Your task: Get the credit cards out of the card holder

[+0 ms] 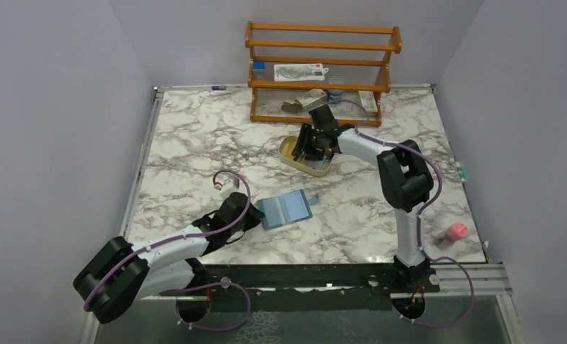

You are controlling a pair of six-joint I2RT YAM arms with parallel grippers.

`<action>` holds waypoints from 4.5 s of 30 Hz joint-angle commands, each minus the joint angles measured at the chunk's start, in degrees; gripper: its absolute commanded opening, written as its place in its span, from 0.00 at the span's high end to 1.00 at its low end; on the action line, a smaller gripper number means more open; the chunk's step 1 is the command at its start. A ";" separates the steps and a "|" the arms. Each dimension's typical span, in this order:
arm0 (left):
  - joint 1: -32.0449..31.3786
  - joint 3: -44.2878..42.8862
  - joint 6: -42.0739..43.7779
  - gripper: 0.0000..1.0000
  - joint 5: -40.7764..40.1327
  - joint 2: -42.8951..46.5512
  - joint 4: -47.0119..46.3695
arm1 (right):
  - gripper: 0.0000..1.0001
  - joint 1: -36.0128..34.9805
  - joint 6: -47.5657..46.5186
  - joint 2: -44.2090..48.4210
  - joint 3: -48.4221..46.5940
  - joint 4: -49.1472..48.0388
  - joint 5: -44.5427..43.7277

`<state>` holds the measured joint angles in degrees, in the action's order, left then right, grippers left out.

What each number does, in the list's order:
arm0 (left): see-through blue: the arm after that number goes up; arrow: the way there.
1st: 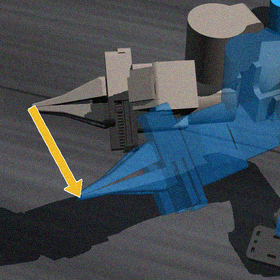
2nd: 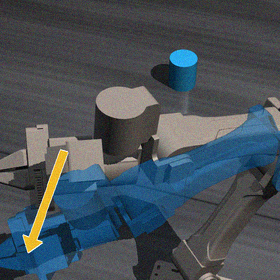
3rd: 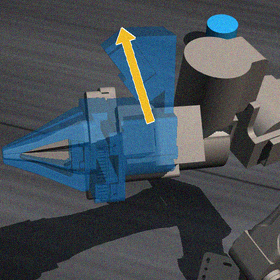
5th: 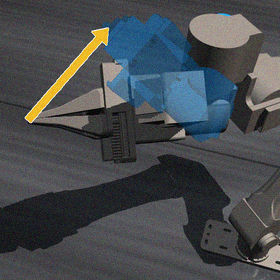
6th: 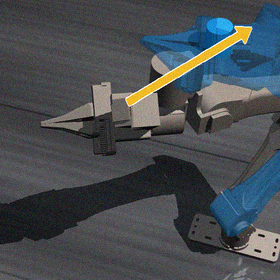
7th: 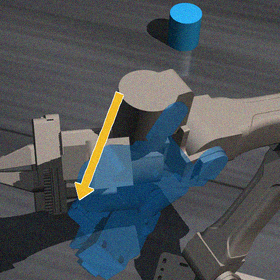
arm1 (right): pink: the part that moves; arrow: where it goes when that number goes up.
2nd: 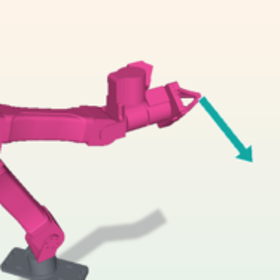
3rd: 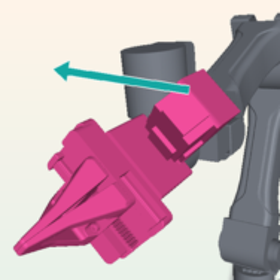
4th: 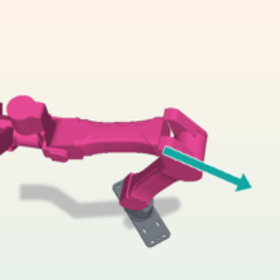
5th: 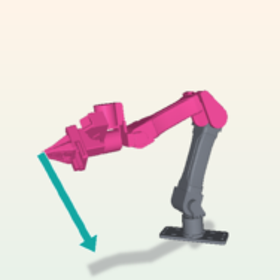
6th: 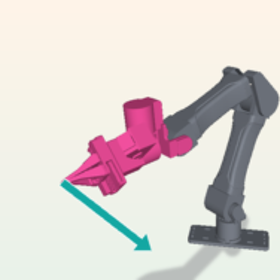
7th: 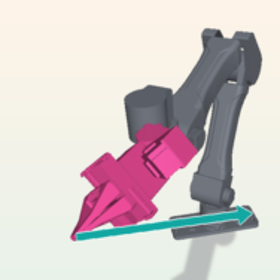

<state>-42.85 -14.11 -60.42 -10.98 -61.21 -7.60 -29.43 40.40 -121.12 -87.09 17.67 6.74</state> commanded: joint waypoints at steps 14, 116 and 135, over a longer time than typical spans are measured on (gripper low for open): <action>0.48 -4.65 3.17 1.00 0.97 1.97 2.83 | 0.39 -0.28 -10.34 15.72 2.21 -6.18 -2.33; -8.06 -10.33 8.07 1.00 -6.11 -11.71 -0.55 | 0.26 0.16 -18.48 56.36 43.63 -21.02 15.87; -6.11 -1.69 6.89 1.00 -3.48 -15.33 -12.27 | 0.27 -7.16 -0.52 27.48 43.43 -35.93 33.36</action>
<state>-49.45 -17.26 -53.82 -15.18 -74.72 -20.45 -34.30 38.98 -90.78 -41.95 -19.86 41.30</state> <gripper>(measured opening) 0.005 0.731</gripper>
